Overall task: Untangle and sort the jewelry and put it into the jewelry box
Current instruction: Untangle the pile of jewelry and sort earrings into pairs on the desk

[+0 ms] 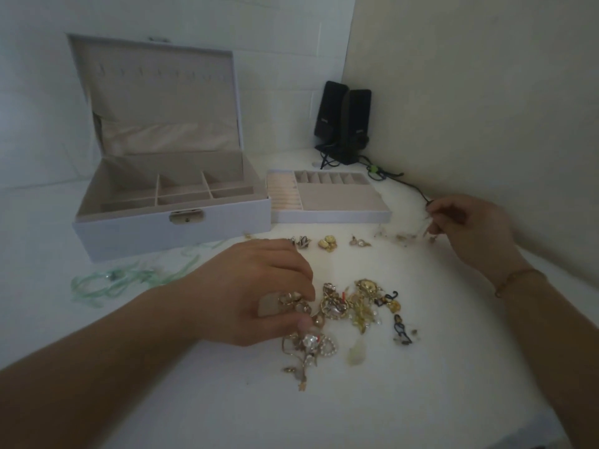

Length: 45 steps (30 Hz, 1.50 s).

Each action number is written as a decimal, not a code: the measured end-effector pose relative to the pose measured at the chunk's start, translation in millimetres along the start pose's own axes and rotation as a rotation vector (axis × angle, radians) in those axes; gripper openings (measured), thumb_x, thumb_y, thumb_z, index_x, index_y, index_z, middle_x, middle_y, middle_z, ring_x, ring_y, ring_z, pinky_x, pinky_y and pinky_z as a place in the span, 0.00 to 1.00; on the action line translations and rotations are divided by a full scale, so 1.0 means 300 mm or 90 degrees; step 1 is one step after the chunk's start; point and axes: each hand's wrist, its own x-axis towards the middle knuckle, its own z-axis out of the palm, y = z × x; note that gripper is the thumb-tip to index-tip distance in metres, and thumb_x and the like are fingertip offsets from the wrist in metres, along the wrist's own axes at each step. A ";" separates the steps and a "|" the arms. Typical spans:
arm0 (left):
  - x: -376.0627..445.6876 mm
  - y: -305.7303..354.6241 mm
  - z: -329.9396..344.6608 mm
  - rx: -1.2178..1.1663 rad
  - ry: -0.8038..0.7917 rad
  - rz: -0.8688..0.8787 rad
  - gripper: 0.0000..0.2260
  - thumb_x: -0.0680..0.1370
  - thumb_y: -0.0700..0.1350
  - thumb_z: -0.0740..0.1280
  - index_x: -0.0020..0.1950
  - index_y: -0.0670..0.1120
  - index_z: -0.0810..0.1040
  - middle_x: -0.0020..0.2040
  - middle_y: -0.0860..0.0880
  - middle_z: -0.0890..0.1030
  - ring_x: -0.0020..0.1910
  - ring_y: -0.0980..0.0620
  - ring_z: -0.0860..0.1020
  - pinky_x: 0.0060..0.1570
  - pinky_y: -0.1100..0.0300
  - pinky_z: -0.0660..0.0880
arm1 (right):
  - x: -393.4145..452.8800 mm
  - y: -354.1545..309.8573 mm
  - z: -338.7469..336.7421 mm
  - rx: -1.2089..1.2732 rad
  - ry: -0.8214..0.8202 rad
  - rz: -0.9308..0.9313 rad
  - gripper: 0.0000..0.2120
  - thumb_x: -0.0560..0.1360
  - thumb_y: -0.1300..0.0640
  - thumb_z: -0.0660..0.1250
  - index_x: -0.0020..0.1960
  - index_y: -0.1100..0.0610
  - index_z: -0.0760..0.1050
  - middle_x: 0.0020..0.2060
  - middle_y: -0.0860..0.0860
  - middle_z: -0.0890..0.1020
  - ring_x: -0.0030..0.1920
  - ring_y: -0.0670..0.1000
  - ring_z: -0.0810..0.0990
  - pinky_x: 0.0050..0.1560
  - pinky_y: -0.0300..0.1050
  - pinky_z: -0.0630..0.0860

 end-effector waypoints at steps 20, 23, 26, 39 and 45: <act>-0.006 -0.019 -0.008 -0.003 0.030 -0.041 0.06 0.77 0.49 0.70 0.50 0.49 0.84 0.49 0.53 0.81 0.50 0.54 0.79 0.49 0.56 0.76 | -0.030 -0.019 0.022 -0.278 -0.144 -0.148 0.13 0.72 0.62 0.70 0.56 0.58 0.80 0.55 0.52 0.78 0.50 0.52 0.76 0.54 0.36 0.66; -0.007 -0.021 -0.008 0.000 0.029 -0.041 0.06 0.77 0.49 0.70 0.50 0.49 0.84 0.49 0.53 0.81 0.50 0.54 0.79 0.49 0.55 0.76 | -0.020 -0.002 0.028 -0.340 -0.177 -0.175 0.09 0.75 0.60 0.67 0.54 0.58 0.82 0.54 0.53 0.81 0.52 0.51 0.77 0.57 0.37 0.65; -0.008 -0.021 -0.011 0.002 0.033 -0.045 0.06 0.77 0.49 0.70 0.50 0.48 0.84 0.48 0.53 0.82 0.50 0.54 0.79 0.49 0.56 0.76 | -0.009 0.010 0.014 -0.345 -0.147 -0.154 0.06 0.74 0.62 0.68 0.47 0.57 0.83 0.48 0.53 0.82 0.44 0.50 0.76 0.51 0.37 0.66; -0.019 -0.014 -0.016 -0.065 0.008 -0.075 0.13 0.74 0.53 0.73 0.54 0.47 0.83 0.50 0.53 0.82 0.50 0.54 0.80 0.49 0.54 0.77 | -0.021 0.010 0.014 -0.372 -0.135 -0.137 0.05 0.74 0.59 0.68 0.49 0.57 0.81 0.47 0.54 0.81 0.45 0.52 0.76 0.51 0.39 0.67; -0.019 -0.009 -0.017 -0.089 -0.039 -0.087 0.14 0.72 0.46 0.74 0.56 0.46 0.82 0.50 0.50 0.81 0.48 0.53 0.81 0.48 0.56 0.77 | -0.116 -0.180 0.064 -0.247 -0.021 -0.397 0.09 0.75 0.53 0.64 0.47 0.55 0.81 0.43 0.50 0.83 0.45 0.52 0.79 0.49 0.44 0.75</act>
